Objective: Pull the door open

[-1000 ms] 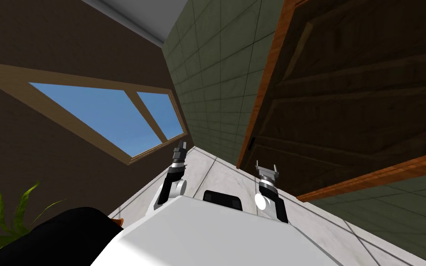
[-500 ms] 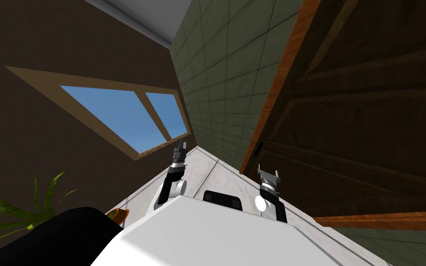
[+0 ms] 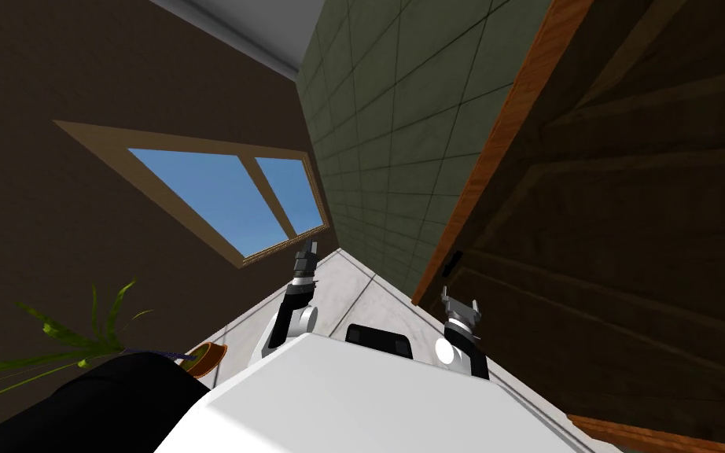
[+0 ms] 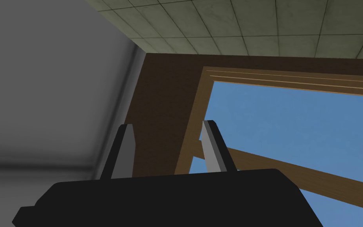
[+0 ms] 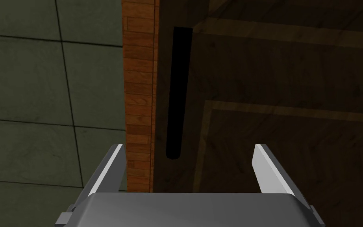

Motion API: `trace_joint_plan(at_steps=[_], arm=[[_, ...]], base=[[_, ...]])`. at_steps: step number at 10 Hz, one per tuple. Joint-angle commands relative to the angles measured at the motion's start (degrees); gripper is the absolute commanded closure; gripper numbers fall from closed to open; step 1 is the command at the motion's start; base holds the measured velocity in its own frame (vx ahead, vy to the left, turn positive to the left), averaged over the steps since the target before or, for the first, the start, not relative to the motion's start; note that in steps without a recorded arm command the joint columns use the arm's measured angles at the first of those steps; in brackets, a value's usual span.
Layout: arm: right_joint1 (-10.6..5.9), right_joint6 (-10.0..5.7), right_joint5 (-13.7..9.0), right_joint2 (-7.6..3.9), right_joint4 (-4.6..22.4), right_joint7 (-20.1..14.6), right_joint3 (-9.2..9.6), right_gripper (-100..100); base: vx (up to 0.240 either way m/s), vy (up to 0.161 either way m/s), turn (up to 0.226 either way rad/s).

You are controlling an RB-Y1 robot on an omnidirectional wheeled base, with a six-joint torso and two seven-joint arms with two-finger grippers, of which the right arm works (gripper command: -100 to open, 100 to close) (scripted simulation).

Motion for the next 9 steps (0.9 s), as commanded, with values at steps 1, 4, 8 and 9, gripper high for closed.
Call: trace_joint_plan(at_steps=[1,4,8,9], arm=[[-0.44,-0.59,-1.1,-0.23,1.6,-1.3,0.07,-100],[-1.24,-2.06,-3.6,-0.50,5.3,-3.9,0.38,-100],[-1.73,-3.24,-5.2,-0.39,7.8,-5.4,0.70,-100],[-0.49,-3.46,-5.4,-1.53,8.0,-7.3,0.54,-100]], base=[[0.089,-0.047,0.100],[0.086,-0.052,0.125],[0.081,-0.055,0.097],[0.139,-0.018,0.047]])
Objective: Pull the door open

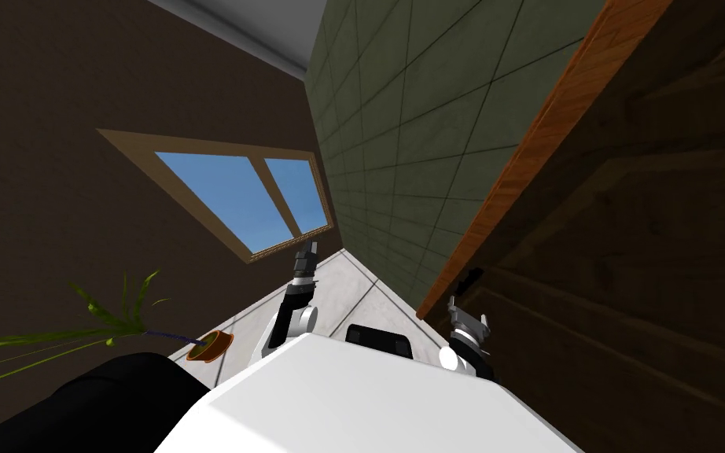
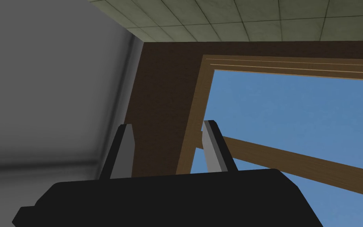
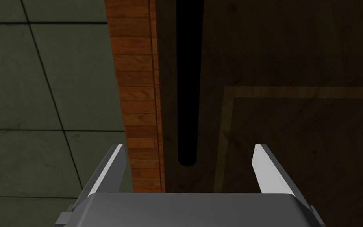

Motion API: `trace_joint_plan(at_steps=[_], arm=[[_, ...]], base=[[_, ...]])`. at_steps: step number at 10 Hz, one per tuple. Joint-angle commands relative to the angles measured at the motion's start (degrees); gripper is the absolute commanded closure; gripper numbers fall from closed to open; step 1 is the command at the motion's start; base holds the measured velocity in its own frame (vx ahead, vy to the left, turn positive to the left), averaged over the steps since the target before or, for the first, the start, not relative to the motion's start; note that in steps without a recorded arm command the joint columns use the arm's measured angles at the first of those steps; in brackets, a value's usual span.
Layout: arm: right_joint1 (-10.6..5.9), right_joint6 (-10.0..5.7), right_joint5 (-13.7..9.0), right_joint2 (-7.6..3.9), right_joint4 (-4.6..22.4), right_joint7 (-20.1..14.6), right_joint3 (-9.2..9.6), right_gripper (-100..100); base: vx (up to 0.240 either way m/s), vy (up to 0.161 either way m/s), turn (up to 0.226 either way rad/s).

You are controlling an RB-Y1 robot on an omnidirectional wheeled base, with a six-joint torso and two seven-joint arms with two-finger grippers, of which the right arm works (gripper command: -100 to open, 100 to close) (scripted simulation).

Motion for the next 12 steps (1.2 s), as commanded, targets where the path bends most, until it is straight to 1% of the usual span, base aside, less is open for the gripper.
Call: trace_joint_plan(at_steps=[1,3,4,5,7,8,9,10,11,12], arm=[[1.64,0.15,-0.3,-1.14,-0.8,-1.6,-0.33,-100],[3.46,-0.16,-0.5,-2.97,-0.7,-4.0,-0.60,-100],[3.91,-0.25,-0.6,-3.46,-0.6,-4.7,-0.68,-100],[4.79,-0.45,-0.8,-4.42,-0.6,-5.9,-0.83,-100],[6.22,-0.84,-1.2,-6.10,-0.4,-7.9,-1.10,-100],[6.49,-0.92,-1.2,-6.43,-0.4,-8.3,-1.16,-100],[7.01,-1.09,-1.4,-7.08,-0.3,-9.1,-1.27,-100],[6.81,-1.03,-1.3,-6.63,-0.5,-8.6,-1.13,-100],[6.81,-1.03,-1.3,-6.63,-0.5,-8.6,-1.13,100],[6.81,-1.03,-1.3,-6.63,-0.5,-8.6,-1.13,100]], base=[[0.219,0.010,0.071],[0.253,0.022,0.071],[0.183,-0.026,0.054],[0.141,-0.020,0.054],[0.164,-0.072,0.080],[0.153,-0.116,0.047],[0.138,-0.148,0.043],[0.041,-0.047,0.004],[-0.023,0.033,0.014],[-0.026,0.011,-0.076]])
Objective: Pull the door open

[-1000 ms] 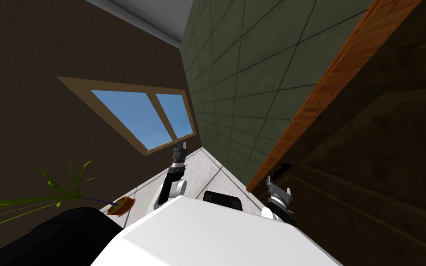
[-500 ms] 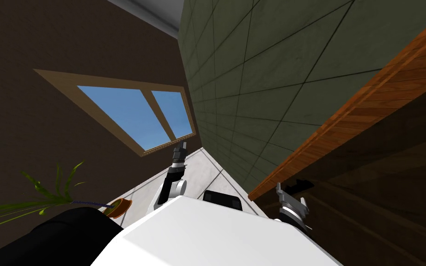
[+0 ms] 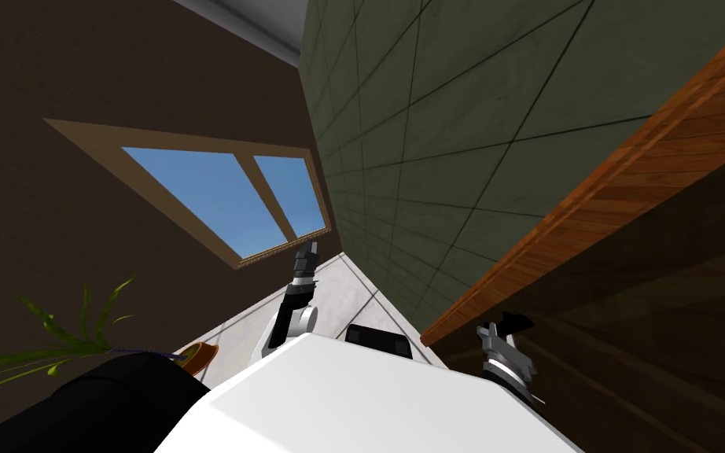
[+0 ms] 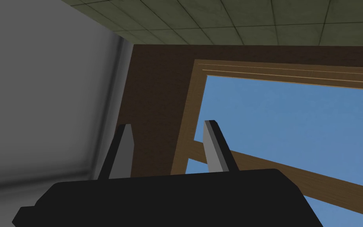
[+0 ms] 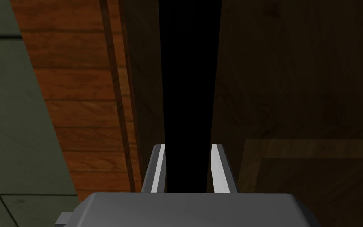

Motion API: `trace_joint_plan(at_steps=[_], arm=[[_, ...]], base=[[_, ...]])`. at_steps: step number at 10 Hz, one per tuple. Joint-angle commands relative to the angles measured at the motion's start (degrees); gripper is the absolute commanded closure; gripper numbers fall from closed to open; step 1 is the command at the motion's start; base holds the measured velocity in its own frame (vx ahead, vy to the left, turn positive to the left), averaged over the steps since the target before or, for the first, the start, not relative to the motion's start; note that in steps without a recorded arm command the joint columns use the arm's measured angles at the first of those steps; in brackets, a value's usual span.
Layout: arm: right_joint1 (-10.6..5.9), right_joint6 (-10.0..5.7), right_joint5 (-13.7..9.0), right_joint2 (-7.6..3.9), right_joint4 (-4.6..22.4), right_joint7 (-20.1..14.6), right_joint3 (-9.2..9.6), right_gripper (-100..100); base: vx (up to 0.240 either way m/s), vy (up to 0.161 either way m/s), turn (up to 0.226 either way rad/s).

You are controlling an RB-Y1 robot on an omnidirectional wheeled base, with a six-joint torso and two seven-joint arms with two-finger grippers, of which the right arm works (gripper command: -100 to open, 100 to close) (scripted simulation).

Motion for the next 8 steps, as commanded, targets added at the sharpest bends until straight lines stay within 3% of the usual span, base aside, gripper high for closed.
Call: trace_joint_plan(at_steps=[1,4,8], arm=[[-0.23,0.11,0.1,0.13,-0.1,0.0,0.21,100],[-0.23,0.11,0.1,0.13,-0.1,0.0,0.21,100],[0.19,-0.17,1.8,-2.14,0.2,-3.3,2.80,100]], base=[[-0.012,0.000,0.018],[-0.001,-0.001,0.004],[-0.128,0.107,0.010]])
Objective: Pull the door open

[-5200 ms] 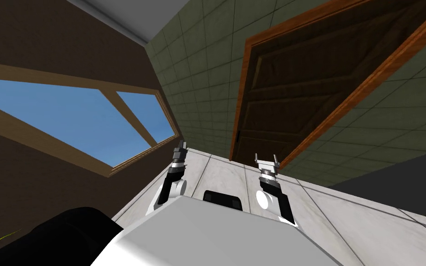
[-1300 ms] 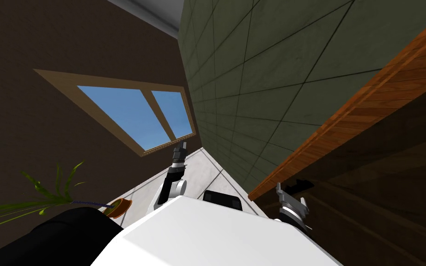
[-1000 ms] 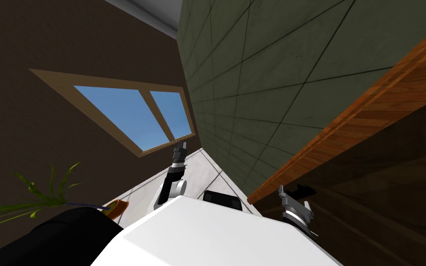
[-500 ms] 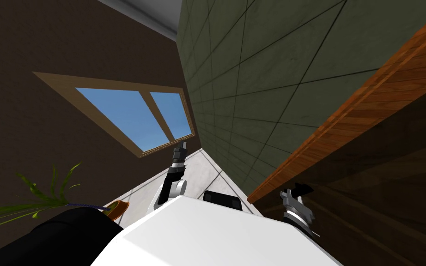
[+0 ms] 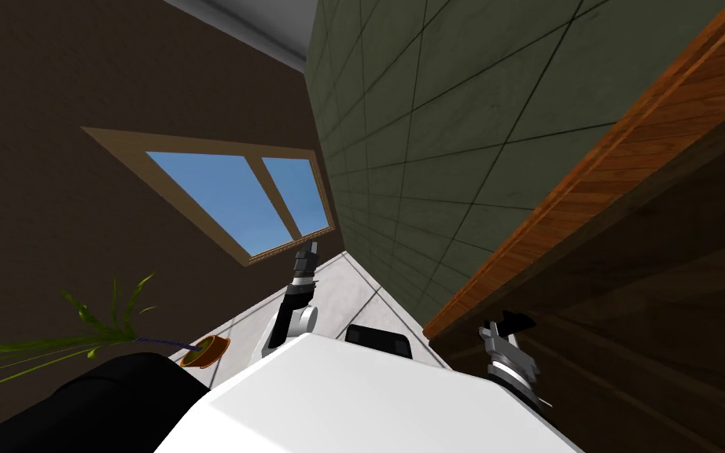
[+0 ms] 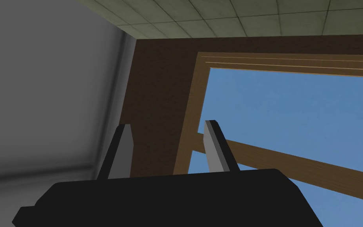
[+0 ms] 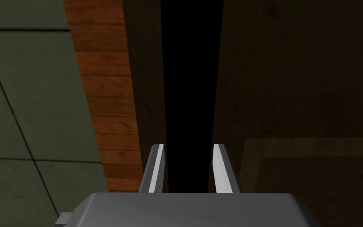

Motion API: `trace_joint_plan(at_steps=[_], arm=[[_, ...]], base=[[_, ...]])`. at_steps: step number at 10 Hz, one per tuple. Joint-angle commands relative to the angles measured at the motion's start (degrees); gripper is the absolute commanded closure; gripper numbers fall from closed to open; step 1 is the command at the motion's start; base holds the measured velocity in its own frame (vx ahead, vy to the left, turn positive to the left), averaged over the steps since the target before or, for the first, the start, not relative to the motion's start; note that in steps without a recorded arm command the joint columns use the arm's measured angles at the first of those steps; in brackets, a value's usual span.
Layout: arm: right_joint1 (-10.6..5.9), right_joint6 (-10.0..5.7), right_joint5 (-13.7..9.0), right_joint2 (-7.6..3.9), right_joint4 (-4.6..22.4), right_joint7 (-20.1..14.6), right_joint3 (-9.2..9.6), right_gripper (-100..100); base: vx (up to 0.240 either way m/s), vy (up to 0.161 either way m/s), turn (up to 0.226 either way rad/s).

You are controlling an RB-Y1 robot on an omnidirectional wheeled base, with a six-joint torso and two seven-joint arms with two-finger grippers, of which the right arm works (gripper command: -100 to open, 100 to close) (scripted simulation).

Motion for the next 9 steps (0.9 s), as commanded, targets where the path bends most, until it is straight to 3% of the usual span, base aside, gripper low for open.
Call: trace_joint_plan(at_steps=[1,6,7,8,9], arm=[[-0.38,0.05,1.1,-0.23,0.3,-1.4,1.81,100],[-0.06,-0.09,3.3,-2.81,0.6,-5.3,5.06,100],[-0.27,-0.28,2.9,-2.54,0.9,-4.8,4.43,100],[0.15,-0.48,3.8,-2.98,0.4,-5.5,5.90,100],[0.25,-0.55,4.0,-3.10,0.3,-5.7,6.21,100]], base=[[-0.201,0.047,0.047],[-0.193,0.004,0.056],[-0.095,-0.014,0.032],[-0.129,0.005,0.054],[-0.191,-0.012,0.061]])
